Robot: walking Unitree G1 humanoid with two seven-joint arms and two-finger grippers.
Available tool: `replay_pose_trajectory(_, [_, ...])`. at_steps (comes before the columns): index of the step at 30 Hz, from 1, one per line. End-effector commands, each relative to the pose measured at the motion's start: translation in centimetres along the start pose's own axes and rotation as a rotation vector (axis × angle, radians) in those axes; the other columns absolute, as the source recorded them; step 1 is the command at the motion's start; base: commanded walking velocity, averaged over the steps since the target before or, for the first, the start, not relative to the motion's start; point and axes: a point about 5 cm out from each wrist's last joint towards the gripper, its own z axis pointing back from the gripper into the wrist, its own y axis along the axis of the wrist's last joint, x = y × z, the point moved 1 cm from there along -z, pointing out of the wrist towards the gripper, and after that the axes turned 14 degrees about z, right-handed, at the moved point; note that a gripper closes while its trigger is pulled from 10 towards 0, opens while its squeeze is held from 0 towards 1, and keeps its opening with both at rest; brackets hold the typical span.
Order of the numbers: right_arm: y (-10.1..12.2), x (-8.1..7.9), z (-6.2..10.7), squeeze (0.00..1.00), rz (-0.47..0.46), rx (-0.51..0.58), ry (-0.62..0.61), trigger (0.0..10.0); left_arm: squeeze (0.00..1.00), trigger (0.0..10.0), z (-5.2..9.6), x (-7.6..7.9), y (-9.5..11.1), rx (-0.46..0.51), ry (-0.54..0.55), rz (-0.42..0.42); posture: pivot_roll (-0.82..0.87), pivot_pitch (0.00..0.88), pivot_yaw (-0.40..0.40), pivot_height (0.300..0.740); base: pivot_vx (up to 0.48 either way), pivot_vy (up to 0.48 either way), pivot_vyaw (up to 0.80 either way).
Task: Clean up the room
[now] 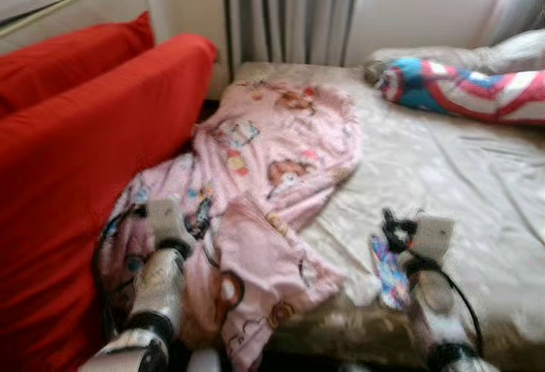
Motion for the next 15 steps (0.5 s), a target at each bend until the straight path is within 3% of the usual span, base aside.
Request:
replay_pose_trajectory(1, [-0.50,-0.45,0.24,0.00,-0.013,-0.027,0.012,10.0,0.00,10.0,0.18,-0.05,-0.61,-0.033,0.002,0.012,-0.05,0.000,-0.033,0.641,0.000,0.000,0.00])
replay_pose_trajectory(15, [-0.93,-0.88,0.42,0.00,-0.018,-0.049,0.036,10.0,0.00,10.0,0.30,0.22,-1.03,-0.054,-0.012,0.005,-0.05,0.000,-0.030,0.641,0.000,0.000,0.00])
